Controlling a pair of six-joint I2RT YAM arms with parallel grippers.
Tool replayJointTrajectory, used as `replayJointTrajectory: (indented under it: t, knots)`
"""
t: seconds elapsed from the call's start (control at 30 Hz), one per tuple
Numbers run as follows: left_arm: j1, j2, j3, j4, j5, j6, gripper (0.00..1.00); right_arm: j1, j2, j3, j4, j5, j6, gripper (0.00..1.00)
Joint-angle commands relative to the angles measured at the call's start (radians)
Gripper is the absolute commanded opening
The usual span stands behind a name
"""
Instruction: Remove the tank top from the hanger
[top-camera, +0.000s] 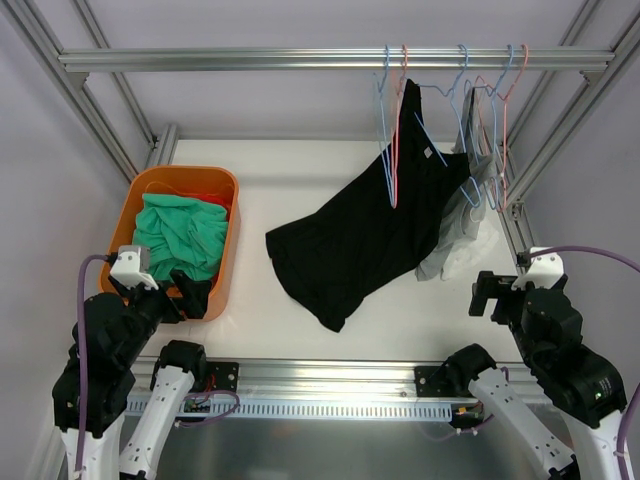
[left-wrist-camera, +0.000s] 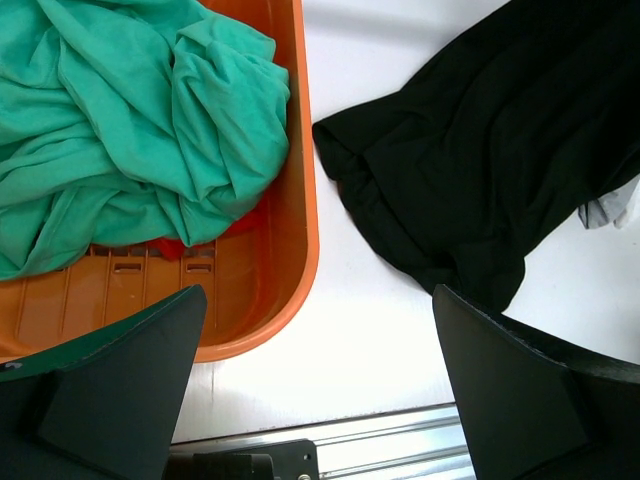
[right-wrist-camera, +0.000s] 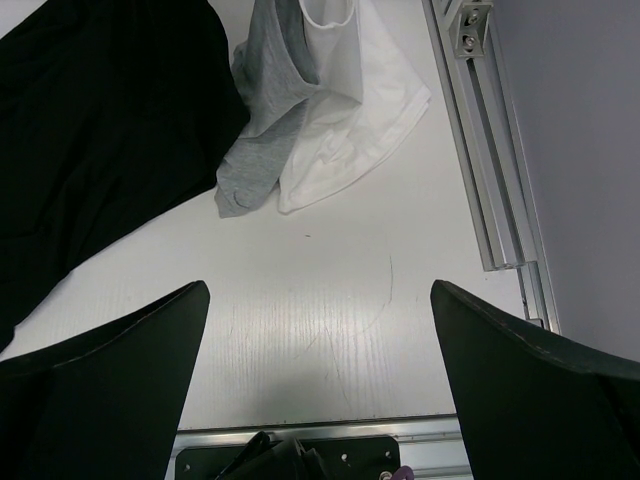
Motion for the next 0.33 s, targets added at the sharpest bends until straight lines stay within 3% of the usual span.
replayJointTrajectory:
  t: [0.0,0.3]
  knots:
    - [0.002,0.015,-0.007,0.016,0.015,0.000,0.99,-0.003,0.017,0.015,0.018,-0.005,0.004,0.99]
    - [0.002,0.013,-0.008,0.024,0.015,-0.005,0.99,-0.003,0.039,0.009,0.030,-0.030,0.015,0.99]
